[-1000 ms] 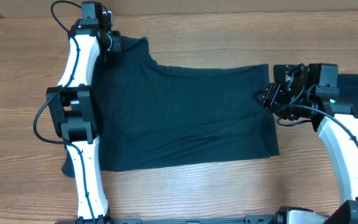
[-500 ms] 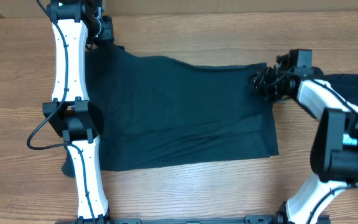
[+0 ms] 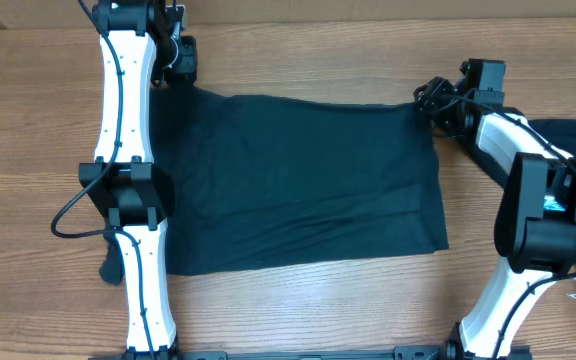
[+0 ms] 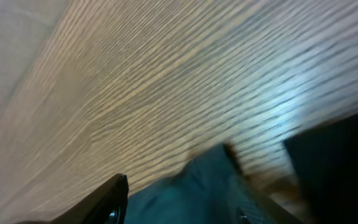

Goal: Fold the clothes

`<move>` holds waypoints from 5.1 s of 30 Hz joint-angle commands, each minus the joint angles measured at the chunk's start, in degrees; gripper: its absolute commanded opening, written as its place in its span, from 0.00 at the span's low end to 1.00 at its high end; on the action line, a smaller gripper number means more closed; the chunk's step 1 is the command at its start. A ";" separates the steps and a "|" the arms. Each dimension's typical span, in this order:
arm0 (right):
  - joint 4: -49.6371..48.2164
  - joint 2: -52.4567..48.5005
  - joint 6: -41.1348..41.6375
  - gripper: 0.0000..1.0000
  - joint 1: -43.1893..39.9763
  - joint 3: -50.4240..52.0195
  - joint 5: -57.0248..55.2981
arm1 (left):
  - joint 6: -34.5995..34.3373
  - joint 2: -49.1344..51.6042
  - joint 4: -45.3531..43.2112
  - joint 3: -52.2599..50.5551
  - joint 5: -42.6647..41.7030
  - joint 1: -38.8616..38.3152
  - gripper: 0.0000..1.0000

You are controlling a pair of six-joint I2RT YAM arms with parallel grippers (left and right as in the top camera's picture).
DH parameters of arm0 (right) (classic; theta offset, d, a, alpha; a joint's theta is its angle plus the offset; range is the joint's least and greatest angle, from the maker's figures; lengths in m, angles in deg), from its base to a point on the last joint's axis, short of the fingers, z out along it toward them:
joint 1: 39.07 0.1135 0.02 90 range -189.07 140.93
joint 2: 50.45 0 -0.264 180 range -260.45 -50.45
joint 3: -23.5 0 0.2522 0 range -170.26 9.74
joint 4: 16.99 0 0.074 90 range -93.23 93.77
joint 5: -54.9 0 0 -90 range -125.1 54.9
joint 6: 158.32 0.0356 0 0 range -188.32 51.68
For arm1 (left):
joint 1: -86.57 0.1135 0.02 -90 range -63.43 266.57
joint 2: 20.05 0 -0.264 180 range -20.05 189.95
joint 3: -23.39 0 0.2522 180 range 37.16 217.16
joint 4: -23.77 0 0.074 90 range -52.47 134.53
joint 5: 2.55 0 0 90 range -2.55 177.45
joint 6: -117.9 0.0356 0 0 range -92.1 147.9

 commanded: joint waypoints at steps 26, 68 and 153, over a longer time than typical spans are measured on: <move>13.66 8.02 -16.09 0.04 -8.48 -1.09 24.20 | -2.73 -4.66 12.57 6.73 -1.01 2.49 0.04; 65.02 13.46 -28.89 0.39 -7.85 -1.09 7.65 | 1.33 -34.21 12.63 -55.21 1.68 9.66 0.38; 50.77 15.41 -20.15 0.32 -9.38 8.35 0.57 | -1.22 -57.22 -15.47 -84.37 -11.10 21.18 0.61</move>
